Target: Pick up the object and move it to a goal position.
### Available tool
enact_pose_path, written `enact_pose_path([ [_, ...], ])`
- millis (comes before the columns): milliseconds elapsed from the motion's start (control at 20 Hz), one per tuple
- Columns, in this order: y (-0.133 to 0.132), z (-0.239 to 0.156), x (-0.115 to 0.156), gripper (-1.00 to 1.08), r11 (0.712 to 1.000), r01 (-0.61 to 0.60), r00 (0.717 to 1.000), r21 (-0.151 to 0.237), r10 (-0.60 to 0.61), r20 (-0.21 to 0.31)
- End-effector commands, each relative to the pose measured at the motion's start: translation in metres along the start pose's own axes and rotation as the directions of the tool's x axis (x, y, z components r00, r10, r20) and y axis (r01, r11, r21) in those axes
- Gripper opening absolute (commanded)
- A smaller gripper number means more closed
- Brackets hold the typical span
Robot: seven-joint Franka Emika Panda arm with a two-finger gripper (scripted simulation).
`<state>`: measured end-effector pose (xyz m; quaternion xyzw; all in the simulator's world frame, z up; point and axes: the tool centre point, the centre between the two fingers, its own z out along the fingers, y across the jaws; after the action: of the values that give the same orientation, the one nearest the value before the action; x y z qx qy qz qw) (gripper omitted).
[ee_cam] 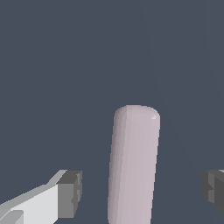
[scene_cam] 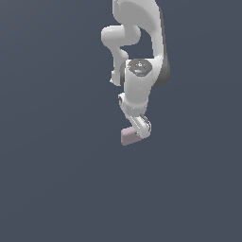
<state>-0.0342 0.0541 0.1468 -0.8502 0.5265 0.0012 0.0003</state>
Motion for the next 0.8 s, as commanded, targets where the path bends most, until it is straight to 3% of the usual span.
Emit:
enact_pose_path([
  [0,0.0001,0.0004,-0.0024,1.0,0.999,-0.037,0.999,0.0,0.037,-0.001],
  [750,0.0004,0.0062,-0.0066,1.0,0.996,-0.093,0.996,0.001,0.093,-0.002],
])
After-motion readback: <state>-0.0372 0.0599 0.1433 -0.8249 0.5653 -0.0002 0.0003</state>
